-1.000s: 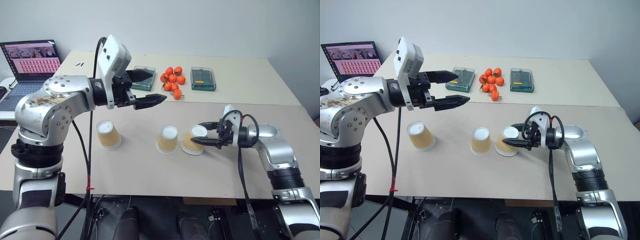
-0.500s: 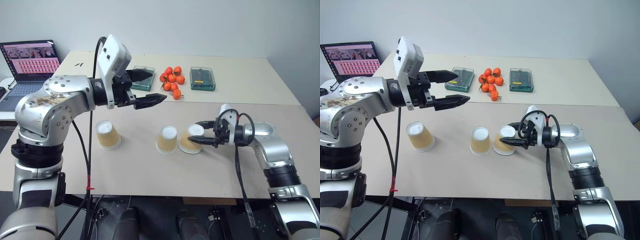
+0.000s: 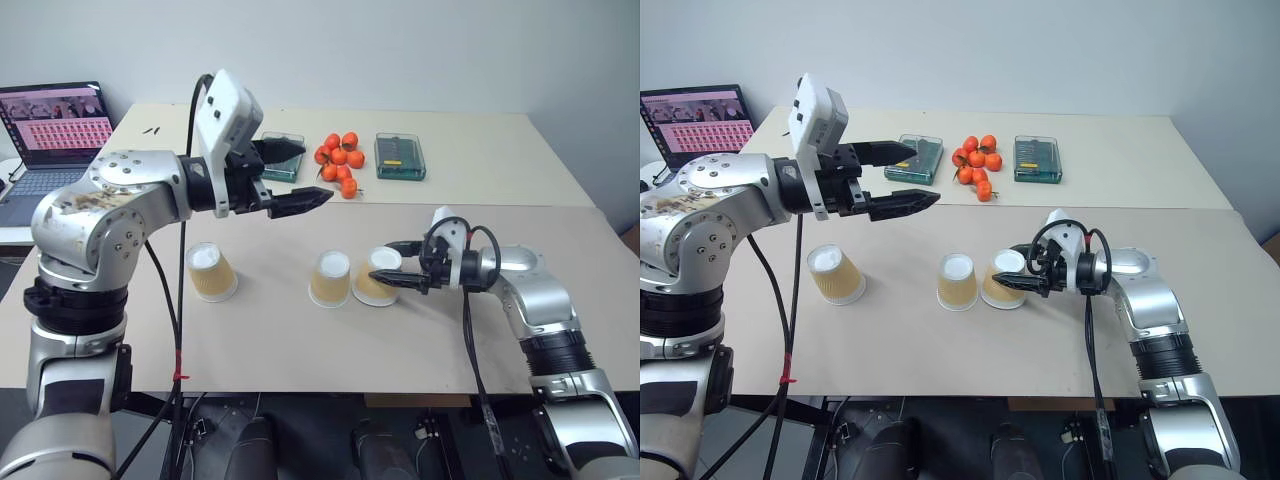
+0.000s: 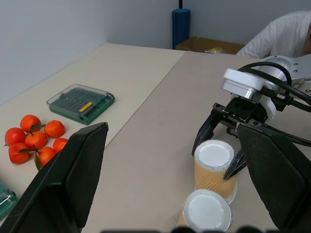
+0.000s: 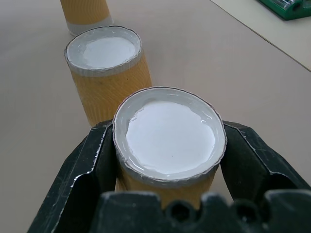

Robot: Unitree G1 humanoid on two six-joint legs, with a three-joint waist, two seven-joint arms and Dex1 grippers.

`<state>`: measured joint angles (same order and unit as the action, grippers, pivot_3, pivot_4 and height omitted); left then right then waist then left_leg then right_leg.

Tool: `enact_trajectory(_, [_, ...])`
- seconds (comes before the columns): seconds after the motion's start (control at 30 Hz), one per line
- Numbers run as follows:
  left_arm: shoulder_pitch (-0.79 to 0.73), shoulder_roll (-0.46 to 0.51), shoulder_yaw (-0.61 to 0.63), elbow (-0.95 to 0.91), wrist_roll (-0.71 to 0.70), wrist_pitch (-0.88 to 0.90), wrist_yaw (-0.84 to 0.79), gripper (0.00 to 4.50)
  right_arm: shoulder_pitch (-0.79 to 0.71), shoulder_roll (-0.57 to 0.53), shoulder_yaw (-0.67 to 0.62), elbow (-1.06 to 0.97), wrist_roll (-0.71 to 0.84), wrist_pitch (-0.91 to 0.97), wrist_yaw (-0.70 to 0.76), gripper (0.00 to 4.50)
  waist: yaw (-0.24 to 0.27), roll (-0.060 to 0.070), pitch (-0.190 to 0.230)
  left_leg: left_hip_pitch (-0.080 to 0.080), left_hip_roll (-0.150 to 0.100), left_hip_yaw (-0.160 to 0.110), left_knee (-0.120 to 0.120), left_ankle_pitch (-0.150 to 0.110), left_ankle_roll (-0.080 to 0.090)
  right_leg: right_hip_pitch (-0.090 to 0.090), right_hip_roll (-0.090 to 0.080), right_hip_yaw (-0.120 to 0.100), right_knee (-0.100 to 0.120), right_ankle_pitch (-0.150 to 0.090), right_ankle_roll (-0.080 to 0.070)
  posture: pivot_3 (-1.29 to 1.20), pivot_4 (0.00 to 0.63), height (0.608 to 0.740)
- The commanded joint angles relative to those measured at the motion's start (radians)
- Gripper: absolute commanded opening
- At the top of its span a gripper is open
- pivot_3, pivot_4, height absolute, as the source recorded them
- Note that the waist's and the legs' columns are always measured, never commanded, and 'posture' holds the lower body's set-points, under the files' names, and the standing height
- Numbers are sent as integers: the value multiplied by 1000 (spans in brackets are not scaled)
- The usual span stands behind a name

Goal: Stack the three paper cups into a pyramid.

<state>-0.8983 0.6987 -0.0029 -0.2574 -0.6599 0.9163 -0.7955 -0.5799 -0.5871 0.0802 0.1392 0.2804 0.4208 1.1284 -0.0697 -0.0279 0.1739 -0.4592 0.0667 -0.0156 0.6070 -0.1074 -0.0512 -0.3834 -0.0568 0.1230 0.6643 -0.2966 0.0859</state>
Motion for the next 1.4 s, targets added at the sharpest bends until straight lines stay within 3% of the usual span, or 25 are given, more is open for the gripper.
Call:
enact_trajectory(0.03, [-25, 4, 14, -22, 10, -19, 0, 4500, 21, 3, 35, -46, 18, 74, 5, 3782, 1, 0, 0, 0, 0, 0, 0, 0, 0, 0, 0, 0, 0, 0, 0, 0, 150, 735])
enact_trajectory(0.13, [-26, 2, 13, -23, 10, -18, 2, 4500, 30, -6, 38, -80, 33, 105, 13, 4459, 6, 0, 0, -1, 0, 0, 0, 0, 0, -1, 0, 0, 0, 0, 0, 0, 150, 735])
enact_trajectory(0.73, [-38, -9, 5, 1, 28, -33, -13, 4500, -51, -84, -58, -223, 157, 210, 4, 4459, 28, 0, 1, -5, -1, 0, -1, 0, 0, -4, -1, 0, -1, 0, 0, 0, 150, 735])
enact_trajectory(1.0, [-40, -14, 11, 8, 37, -32, -27, 4500, -155, -195, -166, -204, 174, 201, -4, 4459, 31, 0, 1, -7, -1, 0, -1, 0, 0, -5, -1, -1, -2, 0, 0, 0, 150, 735])
enact_trajectory(1.23, [-35, 76, 125, 76, 40, -21, -11, 4500, -209, -333, -255, -218, 296, 241, 123, 4459, 27, 1, 1, -8, -1, 0, -2, 0, 0, -6, -1, -1, -2, 0, -1, 0, 150, 735])
enact_trajectory(1.4, [77, 155, 220, 110, 106, -69, 53, 4500, -219, -394, -245, -238, 389, 252, 276, 4459, 19, 1, 2, -6, 0, 1, -3, 0, 0, -6, -1, 0, -2, -1, -1, 0, 150, 735])
